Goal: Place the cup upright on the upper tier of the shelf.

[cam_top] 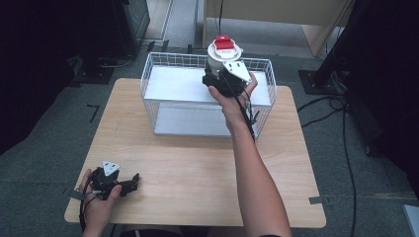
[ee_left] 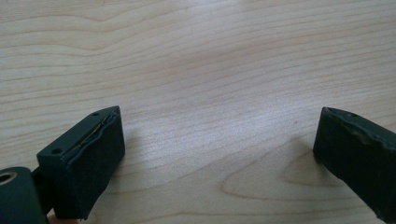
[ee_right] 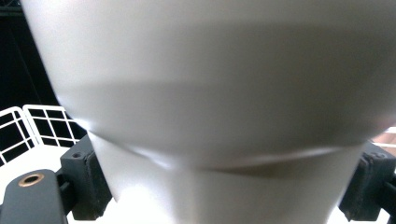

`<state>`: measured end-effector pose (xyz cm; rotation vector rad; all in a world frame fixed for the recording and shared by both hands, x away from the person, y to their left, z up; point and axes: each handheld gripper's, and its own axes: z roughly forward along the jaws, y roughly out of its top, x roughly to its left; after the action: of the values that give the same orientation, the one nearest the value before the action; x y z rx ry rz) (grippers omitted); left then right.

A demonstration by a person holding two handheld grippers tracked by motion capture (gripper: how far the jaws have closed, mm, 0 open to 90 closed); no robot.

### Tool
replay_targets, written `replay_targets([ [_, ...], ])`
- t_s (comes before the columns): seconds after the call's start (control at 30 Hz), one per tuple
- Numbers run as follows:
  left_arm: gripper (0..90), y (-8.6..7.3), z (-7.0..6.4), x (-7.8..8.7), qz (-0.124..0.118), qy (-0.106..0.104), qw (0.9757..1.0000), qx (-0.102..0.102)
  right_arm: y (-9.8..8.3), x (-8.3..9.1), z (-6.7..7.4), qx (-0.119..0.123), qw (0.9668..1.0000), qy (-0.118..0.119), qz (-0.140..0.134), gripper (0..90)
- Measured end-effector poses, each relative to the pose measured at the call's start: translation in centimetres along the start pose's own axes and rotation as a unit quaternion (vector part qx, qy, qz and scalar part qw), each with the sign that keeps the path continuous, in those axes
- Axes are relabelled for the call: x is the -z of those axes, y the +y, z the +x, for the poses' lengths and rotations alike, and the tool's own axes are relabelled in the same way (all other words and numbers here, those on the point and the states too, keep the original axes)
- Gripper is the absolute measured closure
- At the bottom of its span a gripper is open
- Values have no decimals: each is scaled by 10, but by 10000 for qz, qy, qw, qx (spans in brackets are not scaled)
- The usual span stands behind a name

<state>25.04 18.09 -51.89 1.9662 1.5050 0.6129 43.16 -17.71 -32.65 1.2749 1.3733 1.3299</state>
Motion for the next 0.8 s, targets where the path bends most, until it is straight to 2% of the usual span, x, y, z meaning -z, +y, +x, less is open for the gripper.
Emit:
replay_targets([
  [0.17,26,0,0,0,0,0,10000,0,-1,0,-1,8,10000,13,-17,111],
  [0.3,25,0,0,0,0,-1,10000,0,0,1,-2,26,9999,63,83,106],
  [0.4,26,0,0,0,0,-1,10000,1,0,3,-3,71,9998,151,115,43],
  [0.63,25,0,0,0,2,1,10000,1,0,12,-12,26,9995,306,95,4],
  [0.8,25,0,0,0,5,2,10000,-2,-7,20,-18,72,9992,369,144,3],
])
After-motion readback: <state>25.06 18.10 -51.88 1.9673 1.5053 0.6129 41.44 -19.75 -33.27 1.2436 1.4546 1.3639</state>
